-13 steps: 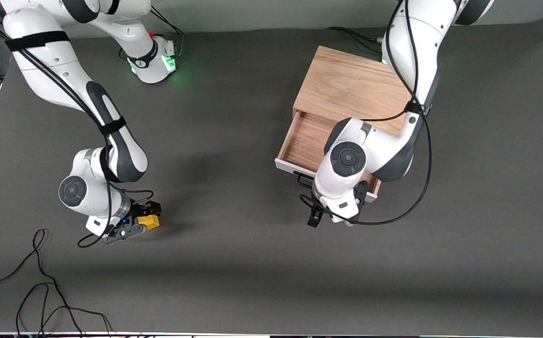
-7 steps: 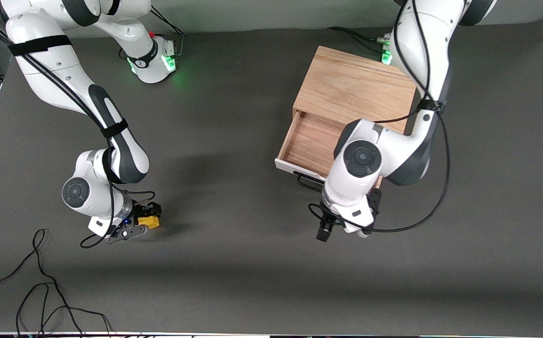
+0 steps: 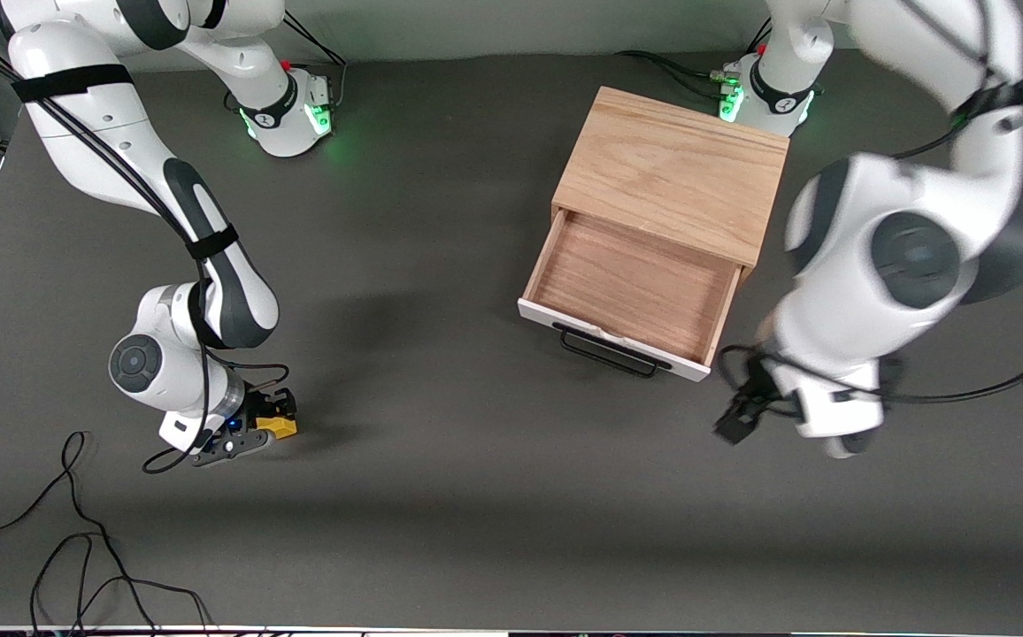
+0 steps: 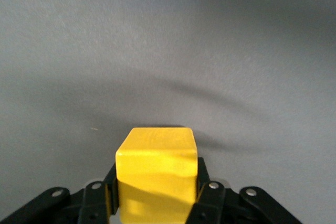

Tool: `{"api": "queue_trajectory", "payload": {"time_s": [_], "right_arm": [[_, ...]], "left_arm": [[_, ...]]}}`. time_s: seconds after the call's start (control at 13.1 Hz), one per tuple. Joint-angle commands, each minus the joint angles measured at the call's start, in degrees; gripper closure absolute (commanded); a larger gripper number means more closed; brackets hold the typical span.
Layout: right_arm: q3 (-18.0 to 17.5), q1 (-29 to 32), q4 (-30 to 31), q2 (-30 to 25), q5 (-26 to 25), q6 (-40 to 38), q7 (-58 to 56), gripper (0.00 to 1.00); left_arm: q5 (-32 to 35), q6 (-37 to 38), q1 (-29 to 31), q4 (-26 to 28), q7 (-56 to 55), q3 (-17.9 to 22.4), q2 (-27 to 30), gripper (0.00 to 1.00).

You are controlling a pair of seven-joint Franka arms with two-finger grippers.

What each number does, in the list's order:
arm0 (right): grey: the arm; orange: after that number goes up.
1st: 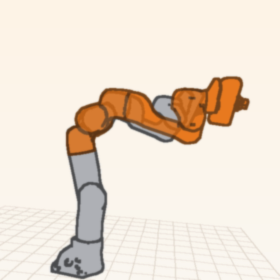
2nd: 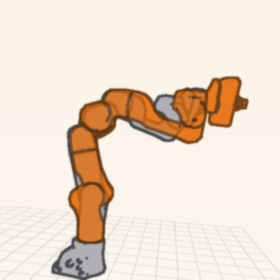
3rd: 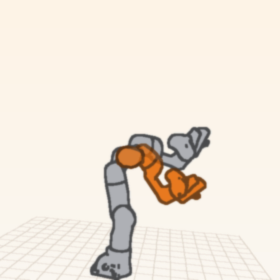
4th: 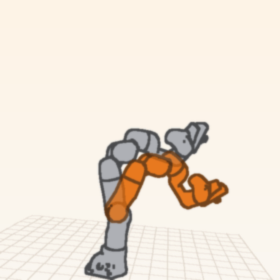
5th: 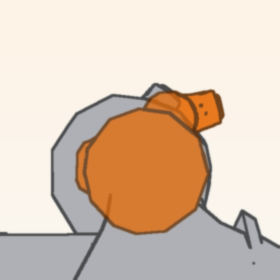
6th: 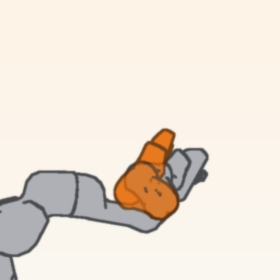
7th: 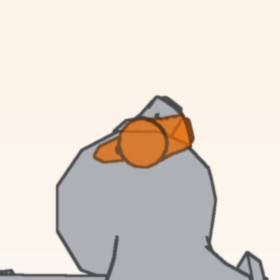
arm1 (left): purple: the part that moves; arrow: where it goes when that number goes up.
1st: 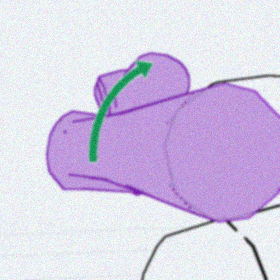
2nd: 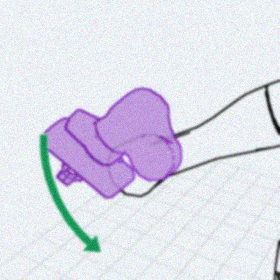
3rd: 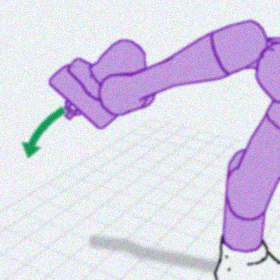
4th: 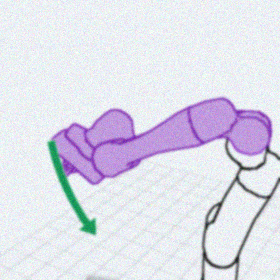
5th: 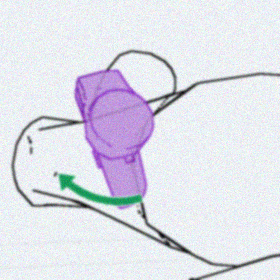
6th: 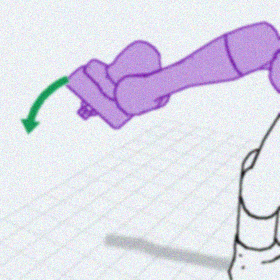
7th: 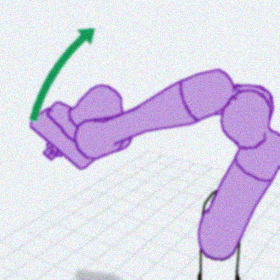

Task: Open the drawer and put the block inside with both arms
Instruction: 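Lift the yellow cube with the right gripper while the left gripper withdraws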

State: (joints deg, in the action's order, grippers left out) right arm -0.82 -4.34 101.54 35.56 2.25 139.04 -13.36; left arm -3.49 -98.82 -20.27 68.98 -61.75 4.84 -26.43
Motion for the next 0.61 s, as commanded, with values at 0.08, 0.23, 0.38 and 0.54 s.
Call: {"api": "queue_trajectory", "payload": {"time_s": [0.08,0.23,0.38,0.54], "right_arm": [[0.11,-0.31,-7.48,-4.51,-0.41,-16.99,0.26,0.8],[0.11,-0.23,-11.08,-8.12,-0.4,-26.41,1.74,0.8],[-0.15,-0.58,-17.39,-10.15,-0.41,-37.47,3.94,0.8],[-0.94,-1.8,-24.69,-10.77,0.29,-46.98,10.24,0.8]], "left_arm": [[-0.81,8.62,5.31,2.3,18.89,-0.19,5.77,0.0],[-0.81,11.27,8.05,5.27,29.44,-0.1,9.1,0.0],[-0.03,12.07,10.07,9.49,39.46,-0.01,12.18,0.0],[0.94,14.08,11.56,10.3,49.57,0.95,13.24,0.0]]}}
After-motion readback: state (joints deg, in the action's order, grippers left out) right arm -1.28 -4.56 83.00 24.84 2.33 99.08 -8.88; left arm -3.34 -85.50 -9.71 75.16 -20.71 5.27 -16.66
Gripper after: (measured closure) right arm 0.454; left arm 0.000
